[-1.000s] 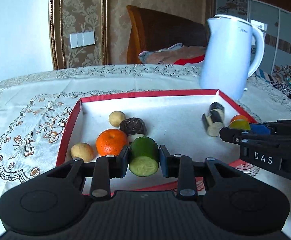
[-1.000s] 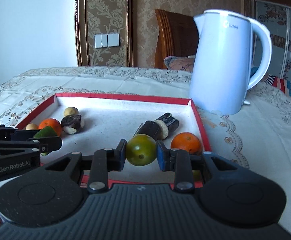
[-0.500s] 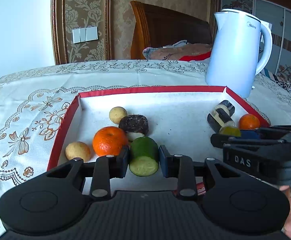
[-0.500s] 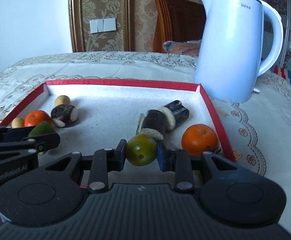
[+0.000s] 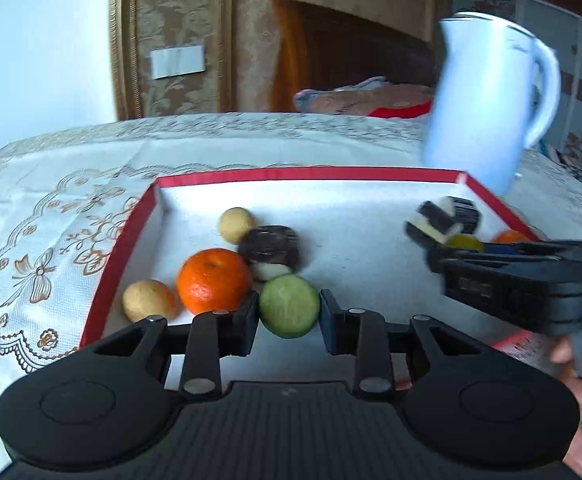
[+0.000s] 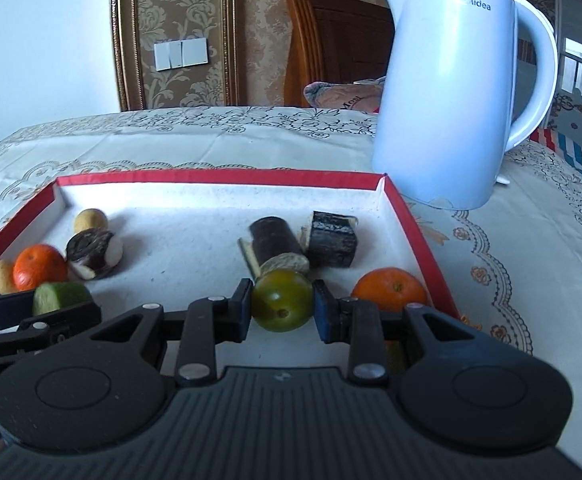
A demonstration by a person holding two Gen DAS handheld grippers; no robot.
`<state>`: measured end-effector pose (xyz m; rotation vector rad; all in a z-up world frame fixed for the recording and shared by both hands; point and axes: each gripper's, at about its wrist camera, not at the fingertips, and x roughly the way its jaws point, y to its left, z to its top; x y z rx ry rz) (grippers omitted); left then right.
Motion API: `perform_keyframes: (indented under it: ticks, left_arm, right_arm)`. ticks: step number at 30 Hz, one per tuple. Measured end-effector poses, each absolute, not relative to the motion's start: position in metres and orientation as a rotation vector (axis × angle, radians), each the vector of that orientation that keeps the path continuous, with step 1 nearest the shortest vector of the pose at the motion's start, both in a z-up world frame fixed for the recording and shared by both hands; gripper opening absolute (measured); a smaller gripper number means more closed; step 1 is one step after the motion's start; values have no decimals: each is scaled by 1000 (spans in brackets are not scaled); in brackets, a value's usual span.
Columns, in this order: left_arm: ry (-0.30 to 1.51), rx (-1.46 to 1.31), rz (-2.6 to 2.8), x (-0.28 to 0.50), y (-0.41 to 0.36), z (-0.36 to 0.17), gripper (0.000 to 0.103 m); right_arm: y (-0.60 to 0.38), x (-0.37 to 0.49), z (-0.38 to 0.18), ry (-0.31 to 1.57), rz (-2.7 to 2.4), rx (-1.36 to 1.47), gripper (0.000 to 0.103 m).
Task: Organize fruits
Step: 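Carry the green tomato and cucumber piece into the tray with both grippers, then open the right gripper to release the tomato while the left releases the cucumber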
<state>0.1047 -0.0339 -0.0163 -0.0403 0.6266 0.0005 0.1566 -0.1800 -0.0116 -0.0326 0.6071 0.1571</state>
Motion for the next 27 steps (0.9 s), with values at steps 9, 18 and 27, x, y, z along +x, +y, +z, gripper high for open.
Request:
perform_keyframes:
  ticks: [9,18,27]
  left_arm:
    - [609,-25,12,108,-33,-18,31]
    - [604,-12,8,105,-33,-18,32]
    - [611,-41,28,95,-29,-16,66]
  right_arm:
    - [-181,156,-13,597,154,-18,30]
    - [-183,152,-13,599,155,-13,31]
    - [-182,136,-11,579,172,-30,59]
